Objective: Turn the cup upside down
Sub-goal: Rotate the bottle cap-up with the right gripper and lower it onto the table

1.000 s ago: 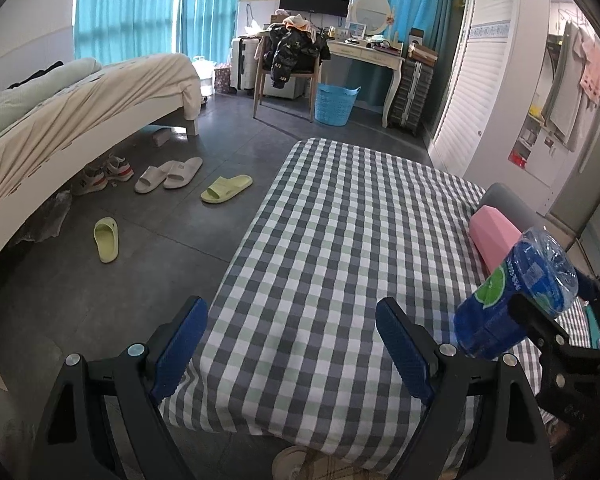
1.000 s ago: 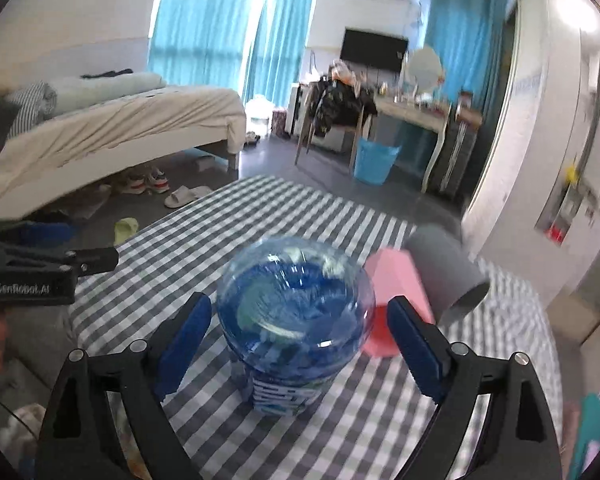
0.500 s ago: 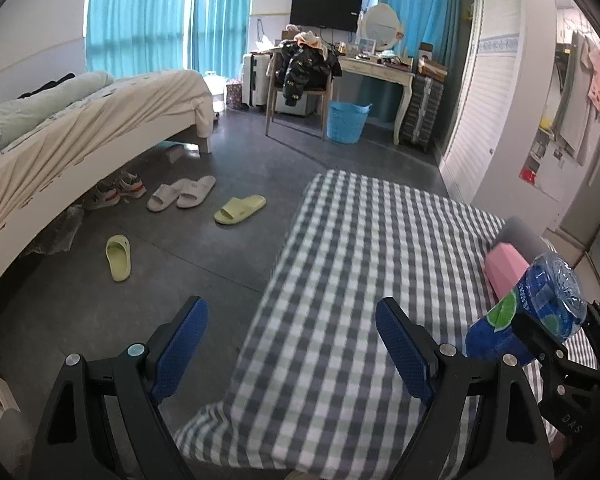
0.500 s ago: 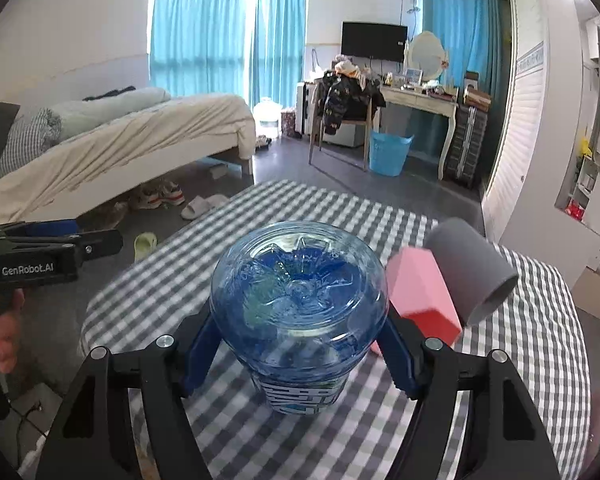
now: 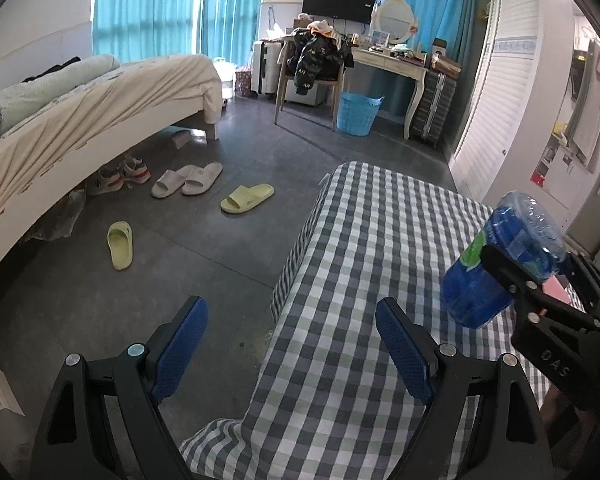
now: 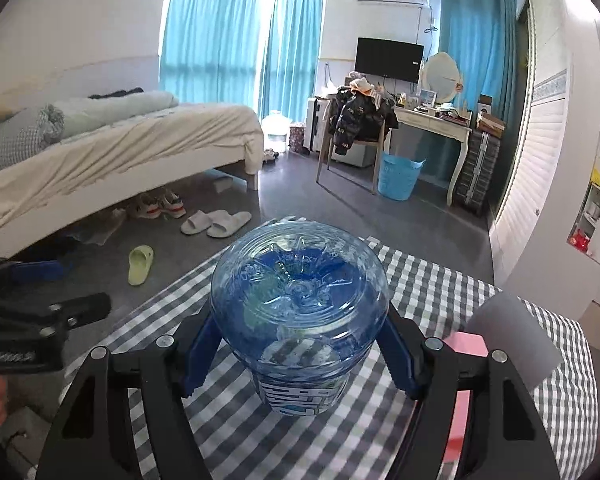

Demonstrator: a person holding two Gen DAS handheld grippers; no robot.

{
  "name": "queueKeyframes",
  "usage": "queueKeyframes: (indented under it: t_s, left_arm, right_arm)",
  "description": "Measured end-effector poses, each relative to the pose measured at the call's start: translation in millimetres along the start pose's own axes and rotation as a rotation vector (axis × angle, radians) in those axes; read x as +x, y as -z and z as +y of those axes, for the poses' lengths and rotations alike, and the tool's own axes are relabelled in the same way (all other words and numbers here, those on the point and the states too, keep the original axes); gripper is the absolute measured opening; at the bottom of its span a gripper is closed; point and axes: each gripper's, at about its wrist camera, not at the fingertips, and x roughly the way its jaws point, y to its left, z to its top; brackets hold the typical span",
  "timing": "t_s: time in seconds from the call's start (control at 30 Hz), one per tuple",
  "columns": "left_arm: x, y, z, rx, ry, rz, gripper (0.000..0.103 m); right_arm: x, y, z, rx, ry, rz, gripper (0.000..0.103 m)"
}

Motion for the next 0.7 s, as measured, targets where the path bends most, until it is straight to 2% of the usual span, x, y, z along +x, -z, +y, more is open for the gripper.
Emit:
queueKeyframes:
  t_s: [0.1,0.4,0.43,0.47,0.5,0.7]
  left_arm:
    - [6.3,0.6,3.5,-0.009,0.003,0.013,0.089]
    - [4.4,11.0,1.0,-0.012,0.011,0.021,0.089]
    - [2.7,11.7,0.4,-0.012,0.011,0.019,0.089]
    - [0.0,12.8,-0.7,-0.012,0.012,0.015,0.089]
    - [-3.2,15.1,-2.4,-0.011,0.011,0.011,0.089]
    - [-28.9,17.7,-19.6,0.009,0.002,-0.034,0.089]
  right_arm:
    - [13.9,3.0,2.9,-0.003,-0.003,0.037,0.071]
    - [21.5,3.5,-4.7,0.030,-0.011,0.048,0.071]
    - [21.3,3.9,-5.9,0.037,-0.009,0.054,0.075]
    - [21.2,4.2,-8.0,0.043,-0.010,0.064,0.089]
    - [20.4,3.1,-10.7,0.052,-0.014,0.069,0.095]
    - [-32.8,-9.5,-25.5,0.105,-0.030,-0.041,0.099]
